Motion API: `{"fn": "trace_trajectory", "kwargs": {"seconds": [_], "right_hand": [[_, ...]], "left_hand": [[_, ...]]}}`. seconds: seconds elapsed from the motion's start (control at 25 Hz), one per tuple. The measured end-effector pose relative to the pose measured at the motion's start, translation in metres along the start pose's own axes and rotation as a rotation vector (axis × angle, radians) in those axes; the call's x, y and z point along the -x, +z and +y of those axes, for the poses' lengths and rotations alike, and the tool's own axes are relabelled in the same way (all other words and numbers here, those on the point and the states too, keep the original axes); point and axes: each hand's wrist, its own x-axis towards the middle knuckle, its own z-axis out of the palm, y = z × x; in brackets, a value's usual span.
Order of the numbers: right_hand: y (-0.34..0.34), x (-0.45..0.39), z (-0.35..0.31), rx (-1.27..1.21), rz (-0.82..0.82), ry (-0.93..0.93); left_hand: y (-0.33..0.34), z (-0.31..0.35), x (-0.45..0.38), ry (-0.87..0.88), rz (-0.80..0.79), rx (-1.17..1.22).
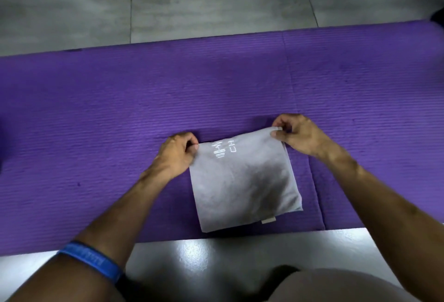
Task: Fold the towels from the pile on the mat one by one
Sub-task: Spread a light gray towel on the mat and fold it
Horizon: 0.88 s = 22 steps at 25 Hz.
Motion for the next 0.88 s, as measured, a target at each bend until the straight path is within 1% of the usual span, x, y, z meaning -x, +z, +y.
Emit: {"fn": "trace_trajectory", "kwargs": {"seconds": [0.04, 0.08, 0.16, 0.2, 0.24, 0.28, 0.32, 0.36, 0.4, 0.52, 0.6, 0.64, 0.68, 0.76, 0.8, 0.88], "right_hand": [[0.001, 0.000, -0.003, -0.017, 0.010, -0.003], [0.004, 0.001, -0.005, 0.041, 0.096, -0.009], [0.020, 0.010, -0.008, 0.321, 0.396, -0.077], [0.033, 0.017, -0.011, 0.437, 0.478, -0.180], [0.050, 0.026, -0.015, 0.488, 0.456, -0.305], [0.070, 0.037, -0.017, 0.520, 0.373, -0.415], [0.089, 0.051, -0.018, 0.558, 0.280, -0.465], [0.103, 0.066, -0.015, 0.593, 0.207, -0.459], [0.111, 0.080, -0.007, 0.615, 0.163, -0.425], [0.108, 0.116, 0.026, 0.671, 0.143, -0.337], [0.099, 0.121, 0.024, 0.756, 0.148, -0.263], [0.097, 0.113, 0.011, 0.785, 0.169, -0.246], [0.099, 0.101, -0.005, 0.763, 0.179, -0.259], [0.110, 0.063, -0.046, 0.628, 0.157, -0.332], [0.115, 0.042, -0.064, 0.592, 0.101, -0.344], [0.119, 0.000, -0.091, 0.633, -0.094, -0.298]], "left_hand": [[0.001, -0.001, 0.001, -0.016, 0.029, 0.021], [0.002, -0.001, 0.004, -0.034, 0.062, 0.040], [0.008, 0.002, 0.014, -0.042, 0.157, 0.029], [0.013, 0.006, 0.022, -0.003, 0.224, -0.060], [0.021, 0.009, 0.031, 0.077, 0.287, -0.191], [0.031, 0.014, 0.044, 0.177, 0.317, -0.303], [0.047, 0.019, 0.061, 0.266, 0.294, -0.365], [0.065, 0.023, 0.081, 0.312, 0.236, -0.394], [0.081, 0.024, 0.102, 0.299, 0.193, -0.403], [0.108, 0.017, 0.147, 0.096, 0.156, -0.310], [0.109, 0.016, 0.158, 0.058, 0.149, -0.261], [0.105, 0.017, 0.156, 0.067, 0.149, -0.221], [0.099, 0.018, 0.152, 0.076, 0.161, -0.169], [0.084, 0.014, 0.139, 0.050, 0.239, -0.057], [0.074, 0.009, 0.133, -0.011, 0.295, 0.015], [0.049, -0.004, 0.117, -0.140, 0.384, 0.163]]}}
